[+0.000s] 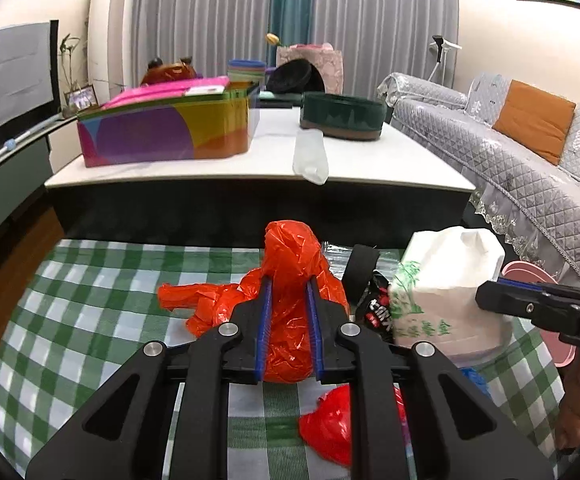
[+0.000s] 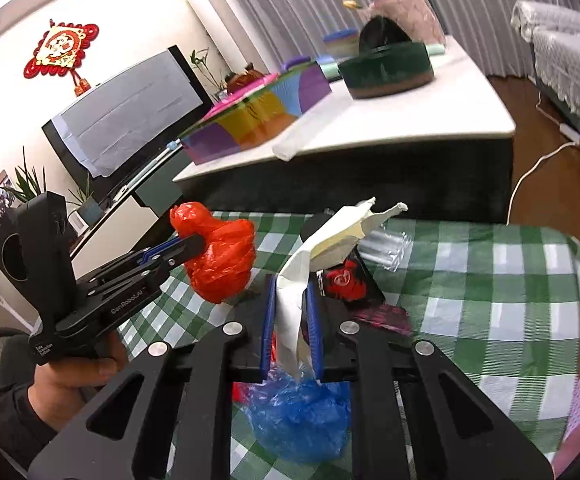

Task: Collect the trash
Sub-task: 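Lift and carry the red bag and white box in both tools over the pink bin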

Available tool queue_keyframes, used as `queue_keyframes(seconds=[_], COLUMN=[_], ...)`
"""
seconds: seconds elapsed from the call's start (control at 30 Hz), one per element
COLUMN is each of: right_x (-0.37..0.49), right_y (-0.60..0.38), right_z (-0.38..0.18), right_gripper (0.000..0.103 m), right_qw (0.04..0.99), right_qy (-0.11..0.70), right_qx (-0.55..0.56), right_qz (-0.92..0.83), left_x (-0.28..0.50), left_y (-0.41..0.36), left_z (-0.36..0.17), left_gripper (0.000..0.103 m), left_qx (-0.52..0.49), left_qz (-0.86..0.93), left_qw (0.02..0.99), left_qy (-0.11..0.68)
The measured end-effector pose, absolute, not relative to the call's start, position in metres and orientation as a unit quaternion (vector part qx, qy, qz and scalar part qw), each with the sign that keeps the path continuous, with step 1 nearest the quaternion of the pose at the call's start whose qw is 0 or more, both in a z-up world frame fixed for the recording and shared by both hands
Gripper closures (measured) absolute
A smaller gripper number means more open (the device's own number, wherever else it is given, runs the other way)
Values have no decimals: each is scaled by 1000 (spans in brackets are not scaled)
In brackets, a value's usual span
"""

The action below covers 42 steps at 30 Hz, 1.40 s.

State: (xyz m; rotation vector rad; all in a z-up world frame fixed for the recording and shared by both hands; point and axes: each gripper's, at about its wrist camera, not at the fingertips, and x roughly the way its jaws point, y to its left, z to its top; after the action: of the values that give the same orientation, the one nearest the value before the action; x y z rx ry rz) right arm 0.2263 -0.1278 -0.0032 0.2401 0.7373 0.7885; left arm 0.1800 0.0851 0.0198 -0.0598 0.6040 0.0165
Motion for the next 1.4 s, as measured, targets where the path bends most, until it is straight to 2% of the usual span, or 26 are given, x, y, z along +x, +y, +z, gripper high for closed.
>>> queue_keyframes(seconds=[0.67,1.4], right_x=[158,113], right_y=[-172,-235], right_z=[60,88], right_gripper=[88,88], right_qw=[893,936], right_qy=[266,236], right_qx=[94,50], right_qz=[351,257], left_x=[111,88], left_y=[54,20], left_z=[57,77], left_gripper=[87,87], left_qx=[-10,-13], left_qz=[-17,-62], left_qw=[965,970], left_qy=[262,236])
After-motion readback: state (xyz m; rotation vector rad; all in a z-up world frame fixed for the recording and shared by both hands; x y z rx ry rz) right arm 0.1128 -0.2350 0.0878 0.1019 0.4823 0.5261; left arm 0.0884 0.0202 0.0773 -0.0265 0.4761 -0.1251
